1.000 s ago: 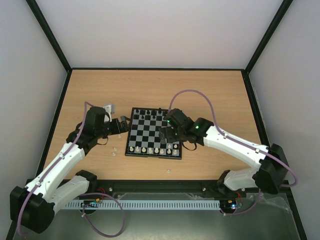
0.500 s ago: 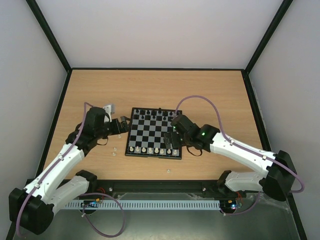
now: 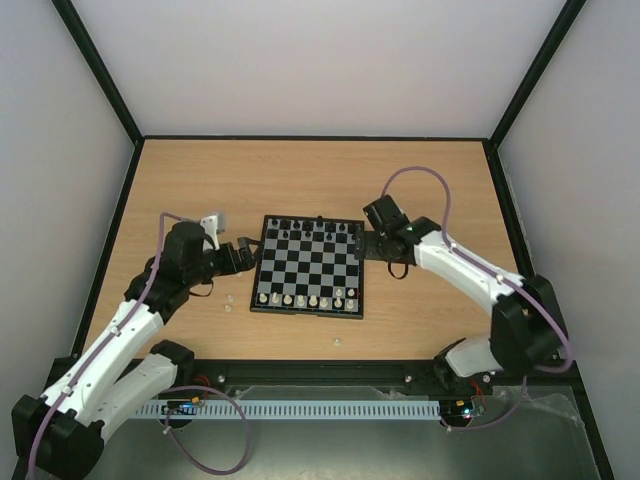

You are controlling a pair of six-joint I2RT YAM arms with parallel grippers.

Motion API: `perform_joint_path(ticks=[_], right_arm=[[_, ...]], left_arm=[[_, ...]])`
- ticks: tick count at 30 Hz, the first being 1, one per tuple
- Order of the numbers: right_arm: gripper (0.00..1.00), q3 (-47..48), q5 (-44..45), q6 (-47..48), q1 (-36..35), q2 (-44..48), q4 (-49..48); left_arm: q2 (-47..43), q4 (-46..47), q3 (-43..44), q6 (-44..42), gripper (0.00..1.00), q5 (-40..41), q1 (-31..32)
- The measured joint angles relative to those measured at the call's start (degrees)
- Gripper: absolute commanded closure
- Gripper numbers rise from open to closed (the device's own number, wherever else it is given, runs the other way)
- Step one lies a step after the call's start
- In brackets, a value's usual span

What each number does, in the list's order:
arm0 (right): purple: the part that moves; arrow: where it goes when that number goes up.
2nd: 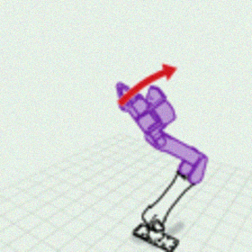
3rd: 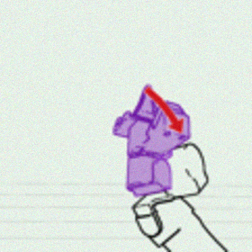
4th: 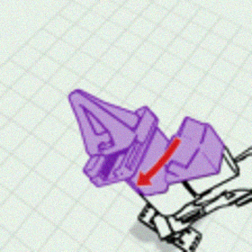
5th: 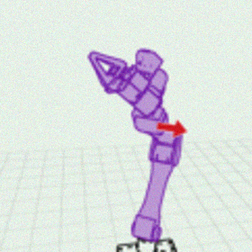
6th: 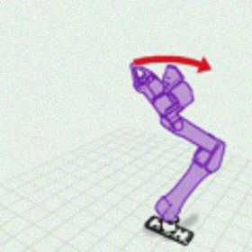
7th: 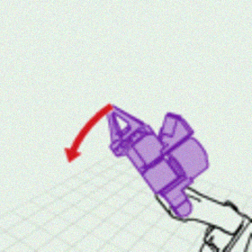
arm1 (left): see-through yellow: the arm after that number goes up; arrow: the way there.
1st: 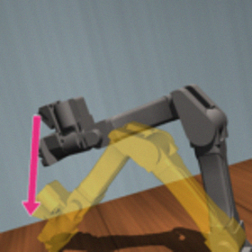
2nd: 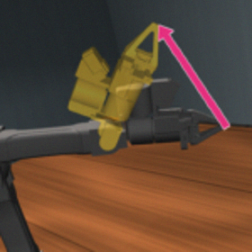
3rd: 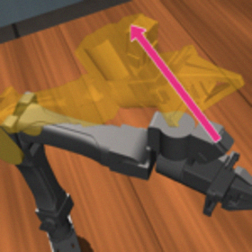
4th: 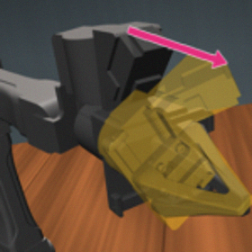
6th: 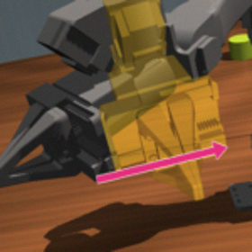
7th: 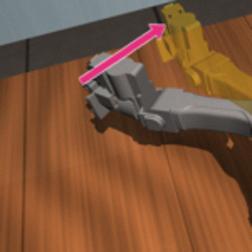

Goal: Set up the chess pieces on the board
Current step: Pick up the chess piece at the center of the board.

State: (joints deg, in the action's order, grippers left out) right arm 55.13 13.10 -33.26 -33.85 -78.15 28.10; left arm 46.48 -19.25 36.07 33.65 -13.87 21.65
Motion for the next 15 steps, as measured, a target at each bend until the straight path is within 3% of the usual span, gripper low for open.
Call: perform_joint_path(ticks=[5,15], right_arm=[[0.01,3.45,-1.01,1.22,2.38,-8.17,-0.26],[0.02,5.16,0.90,2.93,3.15,-8.07,-0.13]], left_arm=[[-0.85,0.04,-0.11,-0.04,0.01,-1.22,0.26],[-2.16,0.98,-1.27,0.26,0.01,-1.66,0.57]])
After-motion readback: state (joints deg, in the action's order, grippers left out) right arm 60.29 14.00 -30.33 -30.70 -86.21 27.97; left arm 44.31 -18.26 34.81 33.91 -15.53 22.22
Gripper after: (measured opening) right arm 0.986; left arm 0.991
